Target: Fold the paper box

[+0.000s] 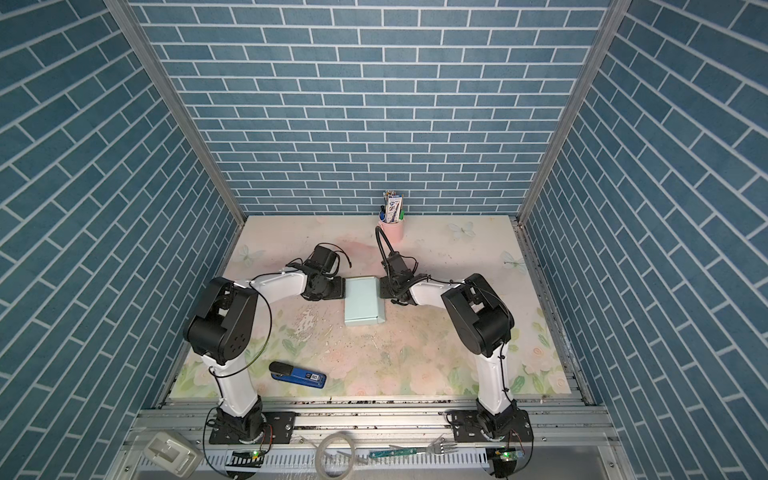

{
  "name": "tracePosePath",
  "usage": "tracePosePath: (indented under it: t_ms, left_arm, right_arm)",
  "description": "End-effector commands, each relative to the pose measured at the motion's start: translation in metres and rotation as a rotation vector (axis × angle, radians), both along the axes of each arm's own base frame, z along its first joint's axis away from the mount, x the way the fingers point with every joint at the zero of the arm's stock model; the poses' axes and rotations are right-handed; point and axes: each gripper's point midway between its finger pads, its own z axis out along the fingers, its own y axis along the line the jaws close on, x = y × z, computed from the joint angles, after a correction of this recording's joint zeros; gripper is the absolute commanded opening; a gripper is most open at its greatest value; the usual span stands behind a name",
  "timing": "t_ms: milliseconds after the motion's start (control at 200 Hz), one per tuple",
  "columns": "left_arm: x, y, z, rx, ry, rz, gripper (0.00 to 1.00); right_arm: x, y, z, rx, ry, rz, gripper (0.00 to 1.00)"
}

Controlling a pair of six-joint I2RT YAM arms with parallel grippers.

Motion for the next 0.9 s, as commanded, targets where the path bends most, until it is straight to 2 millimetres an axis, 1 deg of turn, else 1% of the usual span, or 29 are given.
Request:
tracePosePath:
  t_ms: [0,160,295,410,490,580,640,715,895]
  left_arm:
    - [-0.009,-0.019,-0.01,-0.008,0.036,-0.051,0.68]
    - [-0.01,-0.029,-0.017,-0.023,0.044,-0.055,0.68]
    - [-0.012,-0.029,-0.017,-0.017,0.048,-0.05,0.68]
    - [-0.016,-0.024,-0.011,-0.001,0.04,-0.048,0.68]
    - [-0.018,-0.017,-0.005,0.012,0.031,-0.04,0.68]
    - [-0.024,-0.009,0.001,0.016,0.026,-0.024,0.68]
    - [-0.028,-0.005,0.006,0.014,0.016,-0.012,0.68]
    - [-0.036,-0.001,0.009,0.012,0.012,-0.003,0.68]
    - [-0.062,0.009,0.005,-0.01,0.035,0.018,0.68]
  right_arm:
    - [-0.01,0.003,-0.018,-0.028,0.064,0.007,0.28]
    - [-0.011,0.012,-0.019,-0.009,0.073,0.021,0.28]
    - [-0.014,0.013,-0.021,0.013,0.082,0.013,0.28]
    - [-0.011,-0.002,-0.018,0.033,0.07,-0.032,0.28]
    - [-0.008,-0.015,-0.013,0.058,0.063,-0.063,0.28]
    - [-0.01,-0.03,-0.008,0.06,0.049,-0.087,0.28]
    - [-0.013,-0.038,-0.005,0.06,0.042,-0.096,0.28]
    - [-0.02,-0.047,-0.007,0.053,0.042,-0.101,0.28]
    - [-0.043,-0.062,-0.014,0.041,0.06,-0.097,0.28]
